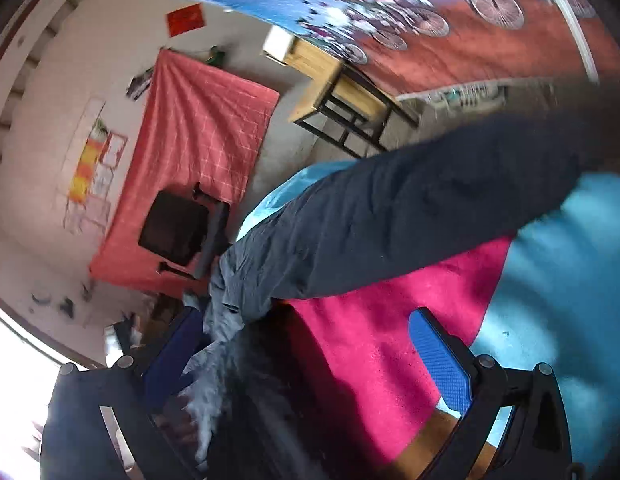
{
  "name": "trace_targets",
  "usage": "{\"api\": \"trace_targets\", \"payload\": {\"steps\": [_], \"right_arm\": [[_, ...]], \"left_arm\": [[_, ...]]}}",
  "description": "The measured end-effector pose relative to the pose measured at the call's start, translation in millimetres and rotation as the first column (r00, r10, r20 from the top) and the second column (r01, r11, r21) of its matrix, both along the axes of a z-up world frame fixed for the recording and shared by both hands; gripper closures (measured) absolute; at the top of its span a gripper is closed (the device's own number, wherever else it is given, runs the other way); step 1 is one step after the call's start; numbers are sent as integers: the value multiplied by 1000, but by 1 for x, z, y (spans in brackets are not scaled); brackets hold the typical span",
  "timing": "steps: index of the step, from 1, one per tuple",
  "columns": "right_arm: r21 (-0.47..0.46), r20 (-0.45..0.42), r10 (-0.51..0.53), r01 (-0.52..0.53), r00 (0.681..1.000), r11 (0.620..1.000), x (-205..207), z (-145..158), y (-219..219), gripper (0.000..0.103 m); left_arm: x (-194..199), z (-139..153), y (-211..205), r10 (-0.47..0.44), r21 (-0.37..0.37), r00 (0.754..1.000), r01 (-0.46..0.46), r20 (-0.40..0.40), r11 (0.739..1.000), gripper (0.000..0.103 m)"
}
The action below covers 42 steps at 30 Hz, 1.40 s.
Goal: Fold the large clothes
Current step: 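Reach the right tool to a jacket sleeve cuff and grasp it, then fold the held sleeve across the jacket body and open the right tool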
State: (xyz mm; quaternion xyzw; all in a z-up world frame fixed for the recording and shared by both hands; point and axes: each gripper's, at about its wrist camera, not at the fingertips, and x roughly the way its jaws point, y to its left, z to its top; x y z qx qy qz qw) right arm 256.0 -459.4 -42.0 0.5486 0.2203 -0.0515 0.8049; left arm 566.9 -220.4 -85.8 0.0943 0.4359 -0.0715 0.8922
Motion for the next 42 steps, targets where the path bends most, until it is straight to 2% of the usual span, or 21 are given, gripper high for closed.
{"api": "trace_targets", "payload": {"steps": [3, 6, 9, 13, 15, 17, 18, 19, 20, 21, 22, 23, 26, 29, 30, 32, 33, 35, 36, 39, 42], "right_arm": [[86, 24, -53, 51, 998, 995, -4, -12, -16, 0], [145, -5, -115, 114, 993, 983, -1, -20, -29, 0], [195, -51, -203, 209, 978, 958, 4, -25, -42, 0], [190, -111, -299, 316, 948, 930, 9, -24, -46, 1], [185, -155, -335, 361, 929, 914, 11, -24, -49, 6], [175, -193, -355, 388, 915, 905, 14, -26, -53, 31], [172, -192, -351, 383, 916, 907, 18, -28, -57, 33], [159, -197, -349, 381, 916, 911, 20, -27, -58, 37], [132, -209, -352, 383, 912, 914, 22, -25, -59, 52], [95, -221, -355, 382, 909, 919, 24, -22, -61, 60], [48, -220, -356, 374, 908, 926, 26, -15, -62, 76], [-6, -209, -352, 359, 912, 933, 29, -5, -62, 85], [-181, -143, -334, 307, 932, 934, 41, 39, -50, 92], [-364, -38, -277, 245, 960, 899, 60, 97, -18, 93], [-448, 11, -232, 212, 973, 869, 69, 124, 3, 93], [-565, 72, -147, 162, 986, 809, 84, 159, 42, 94], [-638, 97, -91, 132, 991, 759, 93, 177, 68, 94], [-778, 117, 33, 71, 993, 624, 114, 204, 132, 94], [-827, 112, 99, 37, 989, 561, 125, 211, 164, 94], [-904, 65, 261, -54, 963, 424, 148, 212, 250, 94], [-929, -17, 388, -158, 922, 334, 165, 199, 324, 94]], "left_arm": [[20, -21, -10, -30, -4, 998, 30, -54, 1000, 1], [31, -44, -10, -31, 5, 991, 32, -131, 999, 1], [31, -49, -3, -33, -19, 992, 31, -121, 999, 1], [31, -43, 12, -43, -63, 991, 35, -130, 997, 1], [24, -32, 26, -67, -115, 987, 50, -144, 992, 1], [13, -25, 40, -59, -88, 982, 44, -178, 995, 1], [6, -20, 48, -85, -87, 975, 68, -203, 994, 1], [-3, -12, 56, -103, -88, 973, 86, -205, 992, 1], [-13, -6, 66, -108, -84, 974, 93, -200, 992, 1], [-23, 1, 80, -125, -95, 973, 108, -196, 990, 1], [-36, 7, 89, -133, -105, 973, 115, -189, 988, 1], [-44, 13, 104, -124, -106, 975, 105, -182, 989, 1], [-66, 25, 148, -86, -118, 982, 66, -170, 991, 1], [-85, 34, 189, -26, -109, 989, 10, -146, 994, 1], [-89, 38, 204, 7, -103, 992, -20, -127, 994, 1], [-96, 47, 218, 64, -107, 993, -75, -101, 991, 1], [-100, 50, 231, 91, -112, 992, -101, -90, 989, 1], [-106, 56, 252, 135, -120, 988, -143, -70, 982, 1], [-109, 60, 264, 161, -117, 985, -167, -59, 979, 1], [-122, 73, 295, 222, -133, 975, -223, -25, 966, 1], [-129, 85, 322, 274, -133, 962, -269, 20, 954, 1]]}}
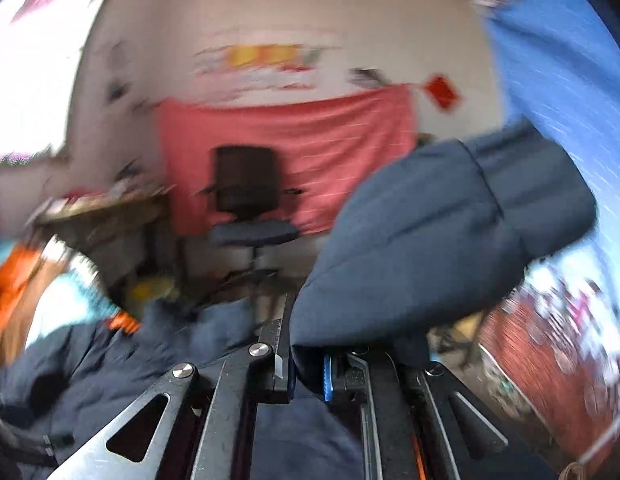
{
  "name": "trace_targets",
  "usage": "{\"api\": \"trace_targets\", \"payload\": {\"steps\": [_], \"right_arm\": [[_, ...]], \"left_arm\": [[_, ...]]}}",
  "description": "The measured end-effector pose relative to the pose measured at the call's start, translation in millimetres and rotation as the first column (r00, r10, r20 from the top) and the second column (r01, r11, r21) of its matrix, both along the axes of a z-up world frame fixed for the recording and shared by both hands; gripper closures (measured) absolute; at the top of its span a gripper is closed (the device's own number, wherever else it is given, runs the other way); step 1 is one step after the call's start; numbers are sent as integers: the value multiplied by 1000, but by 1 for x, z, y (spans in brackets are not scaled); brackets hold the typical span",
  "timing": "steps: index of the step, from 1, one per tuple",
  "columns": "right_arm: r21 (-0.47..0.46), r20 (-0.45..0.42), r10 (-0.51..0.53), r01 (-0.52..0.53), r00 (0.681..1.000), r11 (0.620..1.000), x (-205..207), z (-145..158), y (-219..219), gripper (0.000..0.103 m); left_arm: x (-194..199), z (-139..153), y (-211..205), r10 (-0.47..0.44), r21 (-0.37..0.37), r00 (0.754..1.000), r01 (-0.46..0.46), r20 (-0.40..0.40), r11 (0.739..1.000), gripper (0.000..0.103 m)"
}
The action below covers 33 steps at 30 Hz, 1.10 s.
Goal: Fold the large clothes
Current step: 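Fold the held sleeve across the jacket body and open the right tool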
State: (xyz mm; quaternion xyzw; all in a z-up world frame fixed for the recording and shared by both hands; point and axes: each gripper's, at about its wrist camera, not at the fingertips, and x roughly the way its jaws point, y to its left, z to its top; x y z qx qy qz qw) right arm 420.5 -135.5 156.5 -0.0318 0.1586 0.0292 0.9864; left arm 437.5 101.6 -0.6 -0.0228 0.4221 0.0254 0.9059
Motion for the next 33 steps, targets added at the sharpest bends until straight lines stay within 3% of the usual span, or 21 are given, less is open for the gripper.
{"api": "trace_targets", "payload": {"steps": [4, 8, 12, 15, 19, 22, 24, 26, 30, 31, 32, 33], "right_arm": [[-88, -145, 140, -154, 980, 984, 20, -34, 70, 94], [-184, -345, 195, -270, 918, 945, 26, -93, 124, 94], [-207, -482, 211, -345, 850, 916, 25, -137, 142, 93], [-204, -514, 216, -363, 830, 909, 14, -148, 137, 91], [-103, -563, 293, -417, 773, 903, 6, -143, 115, 74], [-6, -607, 389, -494, 693, 869, -15, -140, 94, 41], [38, -616, 425, -514, 663, 857, -24, -134, 72, 40], [63, -602, 413, -476, 683, 877, -27, -127, 45, 40], [89, -558, 287, -287, 779, 954, -4, -122, -24, 40], [118, -559, 266, -242, 785, 963, 1, -124, -39, 47], [152, -570, 247, -195, 784, 969, 9, -128, -55, 60], [168, -583, 216, -144, 783, 975, 16, -132, -69, 65]], "left_arm": [[-14, 13, 37, 82, -8, 995, -81, 60, 997, 1], [-16, 12, 58, 128, -46, 989, -125, 73, 991, 1], [-16, 7, 58, 113, -88, 991, -106, 70, 990, 1], [-16, 5, 49, 77, -114, 992, -66, 96, 991, 1], [-5, 3, 35, 7, -129, 994, 7, 108, 992, 1], [-3, 4, 24, -50, -152, 988, 72, 147, 986, 1], [-2, 2, 15, -78, -148, 985, 101, 156, 984, 1], [3, -6, 4, -112, -133, 985, 130, 131, 983, 1], [8, -27, -13, -120, -73, 991, 124, 60, 990, 1], [9, -33, -16, -125, -64, 991, 127, 41, 990, 1], [9, -38, -18, -130, -53, 991, 132, 27, 990, 1], [9, -42, -20, -130, -35, 991, 130, 14, 991, 1]]}}
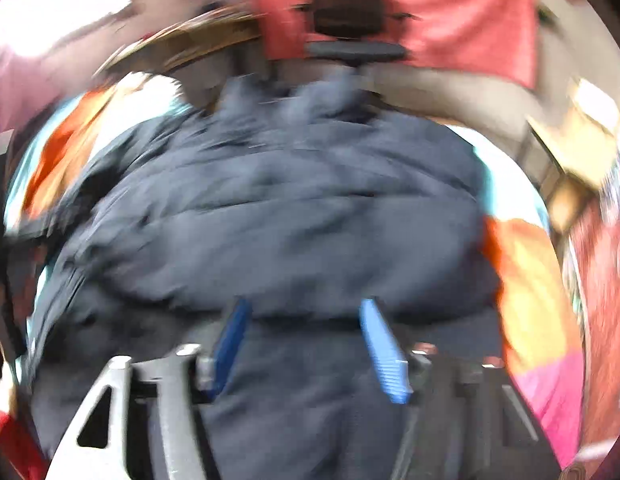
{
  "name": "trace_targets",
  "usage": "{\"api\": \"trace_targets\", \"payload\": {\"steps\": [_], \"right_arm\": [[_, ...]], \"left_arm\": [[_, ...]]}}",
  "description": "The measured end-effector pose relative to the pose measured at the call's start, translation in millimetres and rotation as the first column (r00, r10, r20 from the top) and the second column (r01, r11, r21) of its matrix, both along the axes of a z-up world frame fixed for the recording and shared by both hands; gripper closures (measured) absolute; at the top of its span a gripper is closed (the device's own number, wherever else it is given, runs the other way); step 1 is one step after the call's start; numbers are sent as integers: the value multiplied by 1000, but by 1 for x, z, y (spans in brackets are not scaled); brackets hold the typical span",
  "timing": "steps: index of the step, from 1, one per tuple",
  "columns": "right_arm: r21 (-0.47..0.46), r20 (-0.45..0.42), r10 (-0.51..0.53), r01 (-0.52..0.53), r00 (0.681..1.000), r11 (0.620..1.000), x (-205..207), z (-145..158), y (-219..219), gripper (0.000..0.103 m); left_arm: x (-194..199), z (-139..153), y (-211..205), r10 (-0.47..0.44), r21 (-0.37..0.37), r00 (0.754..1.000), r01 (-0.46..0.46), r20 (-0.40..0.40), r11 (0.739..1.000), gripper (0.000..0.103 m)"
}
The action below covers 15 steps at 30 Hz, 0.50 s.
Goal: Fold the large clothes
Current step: 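Fold the held sleeve across the jacket body and open the right tool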
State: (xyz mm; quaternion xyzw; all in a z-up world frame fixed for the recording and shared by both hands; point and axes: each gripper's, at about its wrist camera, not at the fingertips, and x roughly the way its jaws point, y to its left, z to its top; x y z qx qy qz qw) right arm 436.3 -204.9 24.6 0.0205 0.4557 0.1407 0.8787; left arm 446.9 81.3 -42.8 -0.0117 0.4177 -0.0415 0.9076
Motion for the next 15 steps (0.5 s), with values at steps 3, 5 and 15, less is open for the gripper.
{"api": "trace_targets", "payload": {"steps": [3, 5, 15], "right_arm": [[14, 20, -89, 89, 996, 996, 14, -2, -25, 71], [57, 42, -141, 139, 989, 989, 24, -3, -39, 72], [-61, 15, -166, 167, 986, 984, 50, -49, -37, 71]], "left_arm": [[2, -12, -3, 4, 35, 1000, -4, -23, 999, 1], [2, -19, -2, 14, 20, 999, -13, -35, 1000, 1], [5, -36, -4, 41, 20, 999, -41, -25, 999, 1]]}}
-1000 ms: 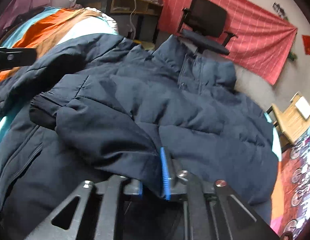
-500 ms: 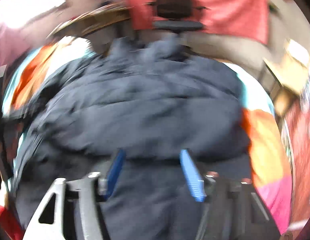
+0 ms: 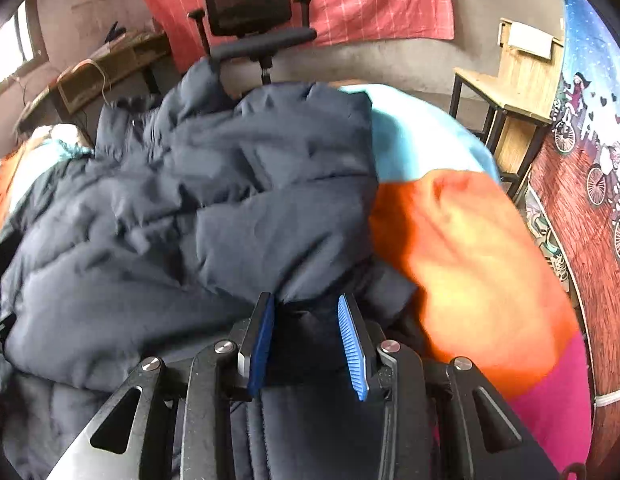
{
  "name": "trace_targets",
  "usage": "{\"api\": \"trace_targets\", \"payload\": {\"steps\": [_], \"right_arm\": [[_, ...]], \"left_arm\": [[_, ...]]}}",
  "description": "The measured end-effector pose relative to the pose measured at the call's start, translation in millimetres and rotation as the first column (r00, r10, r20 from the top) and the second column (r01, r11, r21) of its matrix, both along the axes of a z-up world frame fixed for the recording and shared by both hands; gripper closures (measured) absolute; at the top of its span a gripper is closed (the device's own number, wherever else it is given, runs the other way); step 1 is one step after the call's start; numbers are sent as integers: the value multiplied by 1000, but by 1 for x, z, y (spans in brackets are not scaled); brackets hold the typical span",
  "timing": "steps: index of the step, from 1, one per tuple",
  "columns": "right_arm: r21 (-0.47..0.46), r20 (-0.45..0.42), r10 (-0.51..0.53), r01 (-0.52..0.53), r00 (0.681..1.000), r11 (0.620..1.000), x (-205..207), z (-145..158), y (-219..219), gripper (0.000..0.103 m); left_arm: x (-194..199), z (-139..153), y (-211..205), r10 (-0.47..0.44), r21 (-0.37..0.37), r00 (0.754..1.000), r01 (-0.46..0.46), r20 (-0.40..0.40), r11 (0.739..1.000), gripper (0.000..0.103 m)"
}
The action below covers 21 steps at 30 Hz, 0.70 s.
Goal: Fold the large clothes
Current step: 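Fold the held sleeve across the jacket body and open the right tool, then move the left tool to the other sleeve cuff and grasp it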
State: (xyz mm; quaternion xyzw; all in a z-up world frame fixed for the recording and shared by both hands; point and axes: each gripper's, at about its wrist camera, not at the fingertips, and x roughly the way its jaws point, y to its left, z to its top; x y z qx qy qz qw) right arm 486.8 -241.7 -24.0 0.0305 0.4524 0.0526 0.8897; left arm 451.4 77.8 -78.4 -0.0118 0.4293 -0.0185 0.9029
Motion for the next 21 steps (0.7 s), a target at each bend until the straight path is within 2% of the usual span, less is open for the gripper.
{"api": "trace_targets", "payload": {"steps": [5, 7, 9, 11, 12, 13, 14, 16, 18, 21], "right_arm": [[-60, 26, 12, -10, 1000, 998, -4, -8, 7, 71], [-74, 40, 6, -3, 999, 997, -7, -6, 7, 71], [-139, 87, -19, 31, 996, 990, -18, 3, 13, 64], [-154, 150, 17, 6, 989, 988, -37, 16, 27, 56], [-148, 178, 51, -24, 983, 989, -45, 22, 33, 50], [-150, 211, 94, -63, 973, 987, -57, 29, 44, 33], [-160, 237, 135, -99, 962, 982, -68, 35, 56, 25], [-195, 252, 214, -167, 944, 967, -80, 44, 81, 25], [-169, 240, 274, -237, 931, 957, -88, 52, 107, 25], [-86, 222, 310, -298, 925, 951, -90, 60, 138, 25]], "left_arm": [[-5, 5, 7, 7, -42, 1000, -7, 8, 999, 1], [-16, 17, 20, 52, -106, 998, -47, 47, 993, 1], [-32, 30, 36, 101, -184, 990, -81, 103, 980, 1], [-49, 42, 54, 161, -242, 976, -123, 144, 962, 1], [-59, 47, 66, 205, -268, 965, -157, 161, 951, 1], [-68, 50, 77, 244, -288, 955, -189, 169, 939, 1], [-77, 53, 89, 288, -305, 943, -228, 167, 925, 1], [-94, 55, 113, 365, -328, 919, -302, 151, 895, 1], [-112, 53, 140, 458, -354, 880, -392, 124, 849, 1], [-141, 42, 177, 585, -418, 805, -499, 100, 759, 1]]}}
